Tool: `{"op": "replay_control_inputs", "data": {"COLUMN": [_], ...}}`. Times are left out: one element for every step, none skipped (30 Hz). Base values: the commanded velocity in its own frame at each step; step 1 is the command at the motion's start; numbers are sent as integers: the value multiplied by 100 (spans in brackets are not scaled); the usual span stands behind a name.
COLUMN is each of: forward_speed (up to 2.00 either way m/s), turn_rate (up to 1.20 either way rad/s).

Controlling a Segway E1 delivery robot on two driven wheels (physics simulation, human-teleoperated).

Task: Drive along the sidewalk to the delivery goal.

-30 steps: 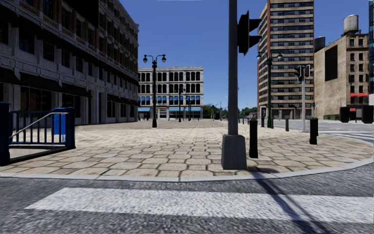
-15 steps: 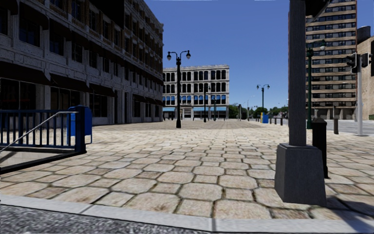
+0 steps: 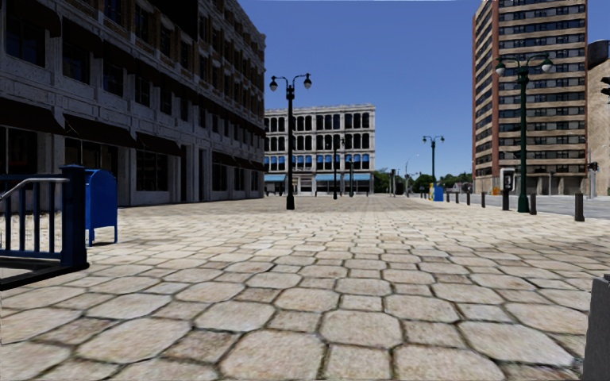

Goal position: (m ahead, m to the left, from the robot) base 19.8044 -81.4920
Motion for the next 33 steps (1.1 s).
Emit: {"op": "replay_control_inputs", "data": {"forward_speed": [200, 200, 197, 189, 184, 184, 182, 180, 179, 178, 178, 178, 178, 178, 178, 178, 178, 178, 178, 178, 178, 178, 178, 178, 178, 178, 178, 178, 178, 178, 178, 178, 178], "turn_rate": [0, 0, 0, 0, 0, 0, 0, -44, -69, -105, -105, -113, -120, -120, -120, -120, -120, -38, 0, 0, 0, 0, 0, 0, 0, 0, 0, 0, 0, -2, -26, -26, -49]}}
